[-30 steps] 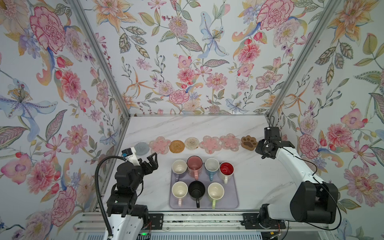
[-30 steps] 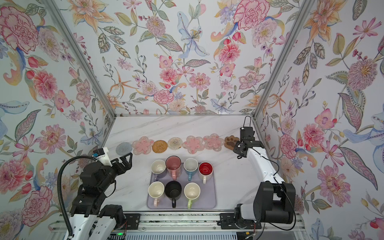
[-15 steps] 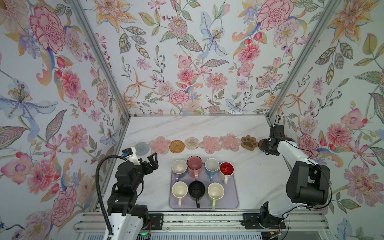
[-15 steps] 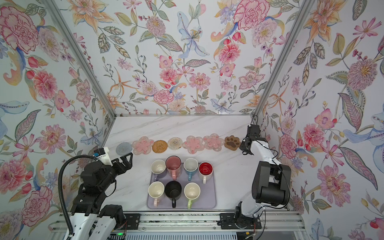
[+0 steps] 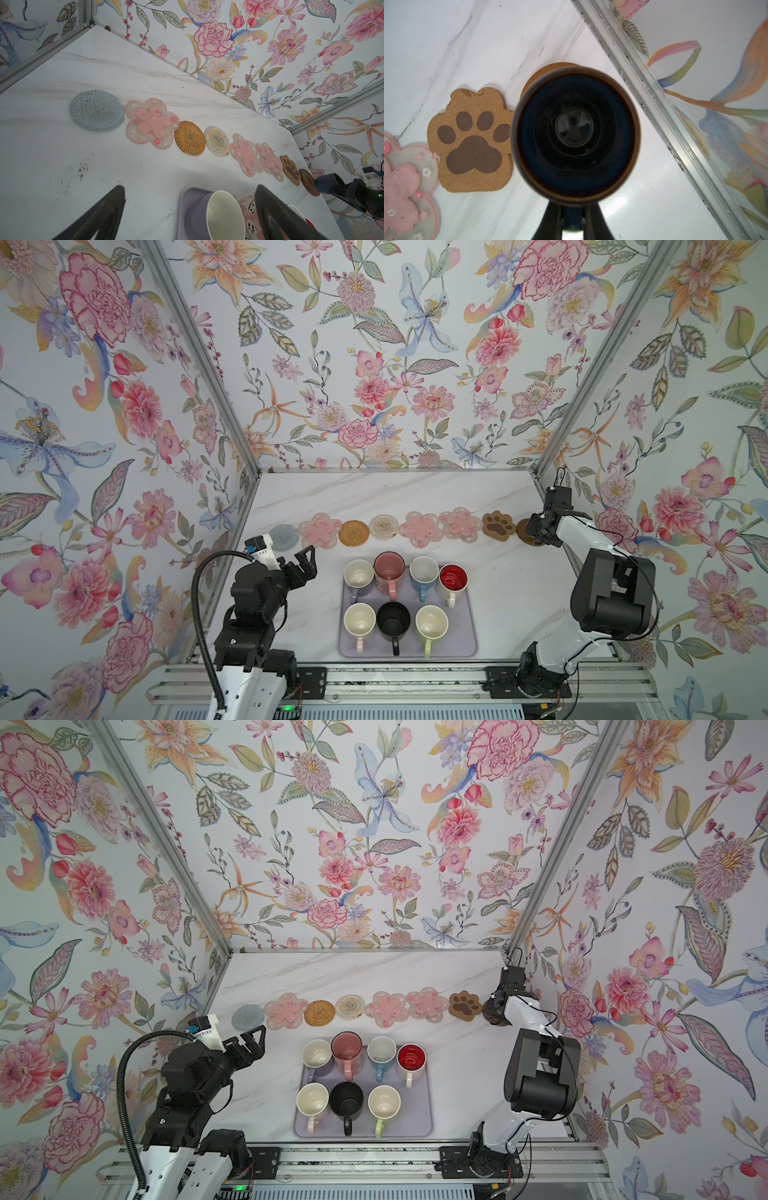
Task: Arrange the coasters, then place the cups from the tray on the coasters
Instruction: 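Carry the dark blue mug with the right gripper toward the wooden coaster, then lower the dark blue mug onto the round wooden coaster and release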
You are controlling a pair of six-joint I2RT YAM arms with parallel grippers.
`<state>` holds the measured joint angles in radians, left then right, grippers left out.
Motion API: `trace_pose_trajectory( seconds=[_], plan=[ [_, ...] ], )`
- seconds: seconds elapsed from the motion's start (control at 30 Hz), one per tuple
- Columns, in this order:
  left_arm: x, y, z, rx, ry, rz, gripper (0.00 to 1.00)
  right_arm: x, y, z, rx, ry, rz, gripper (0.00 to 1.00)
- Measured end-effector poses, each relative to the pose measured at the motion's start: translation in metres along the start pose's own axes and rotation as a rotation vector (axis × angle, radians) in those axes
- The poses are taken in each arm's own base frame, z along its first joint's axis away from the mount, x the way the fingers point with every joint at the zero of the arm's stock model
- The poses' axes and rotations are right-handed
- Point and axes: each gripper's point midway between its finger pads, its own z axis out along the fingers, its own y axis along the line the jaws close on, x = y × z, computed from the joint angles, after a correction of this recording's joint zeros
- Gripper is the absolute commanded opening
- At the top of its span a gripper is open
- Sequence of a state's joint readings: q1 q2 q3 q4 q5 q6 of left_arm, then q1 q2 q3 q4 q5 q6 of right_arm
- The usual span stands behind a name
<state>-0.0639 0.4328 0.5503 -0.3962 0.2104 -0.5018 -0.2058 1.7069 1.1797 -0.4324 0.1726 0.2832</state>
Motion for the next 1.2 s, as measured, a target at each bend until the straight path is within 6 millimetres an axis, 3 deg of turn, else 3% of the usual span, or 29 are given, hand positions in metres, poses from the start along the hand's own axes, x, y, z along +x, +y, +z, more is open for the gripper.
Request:
trace_pose_trajectory(
  seconds=[0.4,1.2],
  plan=[
    [0.000,0.000,0.000,0.003,0.002,0.000,0.99,0.002,0.006,0.018,-0.011,0.033,-0.005,0.00],
    [0.000,-0.001,0.000,0.003,0.002,0.000,0.99,-0.008,0.007,0.024,-0.046,0.016,0.019,0.03]
  ],
)
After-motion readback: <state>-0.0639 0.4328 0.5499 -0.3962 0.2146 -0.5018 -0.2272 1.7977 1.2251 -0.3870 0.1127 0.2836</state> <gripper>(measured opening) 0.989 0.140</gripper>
